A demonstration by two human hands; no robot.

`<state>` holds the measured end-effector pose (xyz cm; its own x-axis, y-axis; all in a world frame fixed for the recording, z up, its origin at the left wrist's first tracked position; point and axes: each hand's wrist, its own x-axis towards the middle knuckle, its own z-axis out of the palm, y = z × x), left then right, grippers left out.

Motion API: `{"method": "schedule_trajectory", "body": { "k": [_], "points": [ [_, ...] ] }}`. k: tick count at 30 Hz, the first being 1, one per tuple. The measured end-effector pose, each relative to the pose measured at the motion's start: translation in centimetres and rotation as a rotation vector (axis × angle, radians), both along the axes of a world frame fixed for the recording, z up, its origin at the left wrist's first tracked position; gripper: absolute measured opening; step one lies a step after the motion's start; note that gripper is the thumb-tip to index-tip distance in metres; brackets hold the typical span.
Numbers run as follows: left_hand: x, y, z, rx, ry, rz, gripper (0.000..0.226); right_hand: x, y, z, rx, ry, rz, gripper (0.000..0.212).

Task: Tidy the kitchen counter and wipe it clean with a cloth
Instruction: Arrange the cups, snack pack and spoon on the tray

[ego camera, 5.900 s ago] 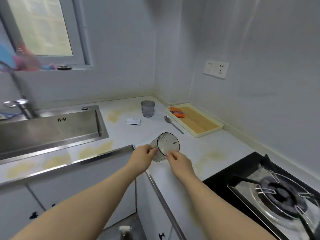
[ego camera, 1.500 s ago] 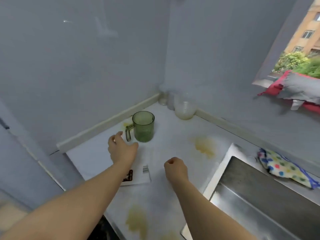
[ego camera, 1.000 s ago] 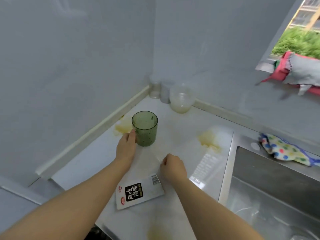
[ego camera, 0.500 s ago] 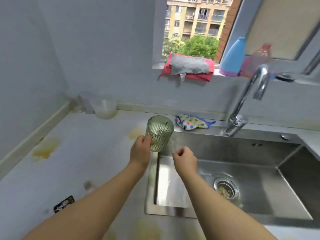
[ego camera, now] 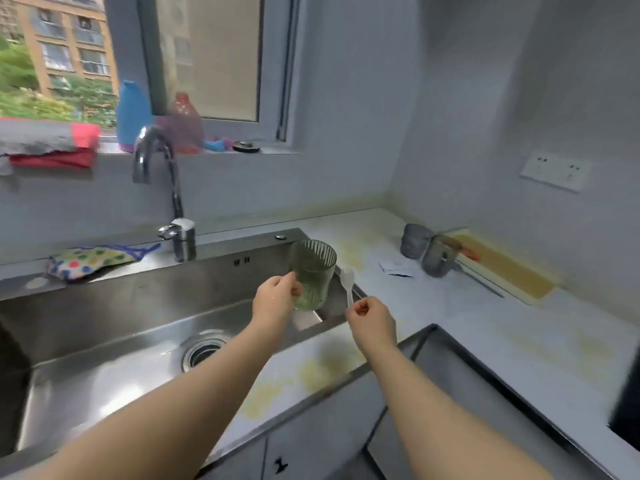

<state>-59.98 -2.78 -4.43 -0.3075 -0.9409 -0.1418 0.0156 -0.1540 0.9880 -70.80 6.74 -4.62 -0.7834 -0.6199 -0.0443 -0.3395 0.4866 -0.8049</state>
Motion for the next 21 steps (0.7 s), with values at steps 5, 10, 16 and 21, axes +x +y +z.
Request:
{"method": "schedule_trajectory", "body": {
  "k": [5, 10, 16, 21],
  "points": [
    [-10.3, 4.3, 0.3, 0.076, -0.008, -0.155, 0.027, -8.4, 7.2, 0.2, -0.034, -0.037, -0.183, 0.007],
    [-18.6, 5.6, -0.6, 0.092, -0.030, -0.280, 0.029, -14.5, 11.4, -0.3, -0.041, -0.064, -0.321, 0.007],
    [-28.1, 5.2, -2.1, 0.070, -0.051, -0.488, 0.028, -22.3, 12.9, -1.5, -0.011, -0.081, -0.433, 0.003],
    [-35.1, 3.9, -3.5, 0.097, -0.077, -0.587, 0.030, -28.6, 11.0, -2.1, 0.029, -0.111, -0.477, 0.007]
  ]
}}
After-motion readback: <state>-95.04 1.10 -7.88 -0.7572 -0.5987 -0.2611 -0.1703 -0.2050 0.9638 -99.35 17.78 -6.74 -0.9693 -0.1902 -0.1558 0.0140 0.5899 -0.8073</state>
